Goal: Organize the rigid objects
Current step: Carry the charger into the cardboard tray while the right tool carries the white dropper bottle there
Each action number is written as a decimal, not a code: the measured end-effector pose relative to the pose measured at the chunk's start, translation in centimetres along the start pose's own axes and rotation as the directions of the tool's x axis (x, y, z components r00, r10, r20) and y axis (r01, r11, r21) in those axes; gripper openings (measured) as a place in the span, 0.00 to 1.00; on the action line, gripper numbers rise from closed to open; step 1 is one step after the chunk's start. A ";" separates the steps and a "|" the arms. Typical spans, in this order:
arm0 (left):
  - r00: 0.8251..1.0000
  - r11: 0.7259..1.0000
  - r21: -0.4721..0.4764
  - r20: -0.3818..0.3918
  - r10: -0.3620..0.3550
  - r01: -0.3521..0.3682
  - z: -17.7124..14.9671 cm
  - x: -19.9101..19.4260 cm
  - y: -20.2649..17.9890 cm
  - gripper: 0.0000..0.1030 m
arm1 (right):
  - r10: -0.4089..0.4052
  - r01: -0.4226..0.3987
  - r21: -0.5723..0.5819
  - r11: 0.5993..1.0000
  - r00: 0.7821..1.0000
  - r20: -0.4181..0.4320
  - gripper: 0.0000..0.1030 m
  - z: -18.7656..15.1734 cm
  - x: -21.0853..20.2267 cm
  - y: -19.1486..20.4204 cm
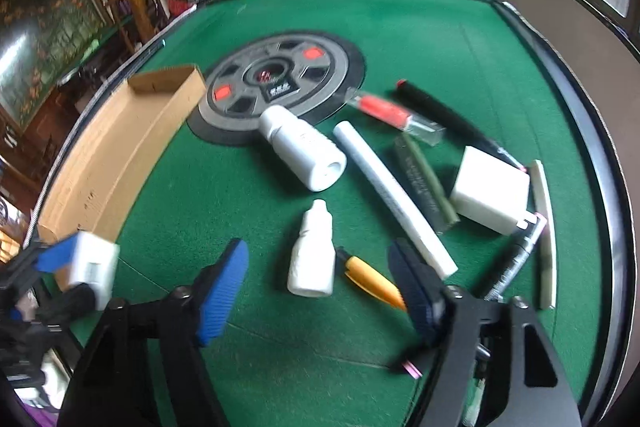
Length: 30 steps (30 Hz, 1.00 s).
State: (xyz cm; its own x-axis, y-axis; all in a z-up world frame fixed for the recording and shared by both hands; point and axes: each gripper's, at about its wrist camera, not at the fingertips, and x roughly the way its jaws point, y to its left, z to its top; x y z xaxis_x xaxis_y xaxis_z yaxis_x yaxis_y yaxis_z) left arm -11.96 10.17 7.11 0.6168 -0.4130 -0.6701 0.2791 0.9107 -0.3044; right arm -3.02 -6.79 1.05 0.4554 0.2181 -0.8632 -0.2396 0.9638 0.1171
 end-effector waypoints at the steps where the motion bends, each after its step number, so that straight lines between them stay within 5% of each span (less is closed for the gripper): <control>1: 1.000 1.000 -0.014 0.009 0.009 -0.009 0.0 -0.8 0.5 0.62 | -0.002 0.002 -0.008 1.000 1.000 -0.022 0.65 0.2 0.7 0.2; 9: 0.994 0.994 -0.073 0.066 0.090 -0.086 -0.5 -4.7 3.8 0.62 | -0.020 0.019 -0.008 1.000 0.994 -0.105 0.25 0.4 3.0 0.8; 16: 0.989 0.990 -0.091 0.088 0.117 -0.109 1.6 -5.6 7.0 0.62 | 0.086 -0.086 0.027 0.996 0.996 -0.007 0.25 0.9 -1.6 2.2; 20: 0.986 0.987 -0.080 0.080 0.148 -0.142 4.8 -4.6 9.0 0.62 | 0.203 -0.205 0.043 0.978 0.978 0.050 0.25 3.5 -3.4 5.0; 25: 0.988 0.985 -0.079 0.014 0.155 -0.154 8.8 -0.4 11.7 0.62 | 0.313 -0.318 0.113 0.941 0.948 0.059 0.25 8.5 -0.6 9.2; 30: 0.994 0.976 -0.188 -0.005 0.113 -0.112 10.6 4.4 15.5 0.62 | 0.303 -0.306 0.169 0.937 0.952 0.045 0.25 11.5 4.2 12.1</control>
State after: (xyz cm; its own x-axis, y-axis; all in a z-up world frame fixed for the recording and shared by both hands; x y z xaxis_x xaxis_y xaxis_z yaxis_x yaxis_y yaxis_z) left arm 2.86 22.46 6.57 0.6404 -0.3073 -0.7039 0.0651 0.9349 -0.3489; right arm 5.89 7.56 4.47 0.3997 0.5062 -0.7642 -0.2188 0.8623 0.4567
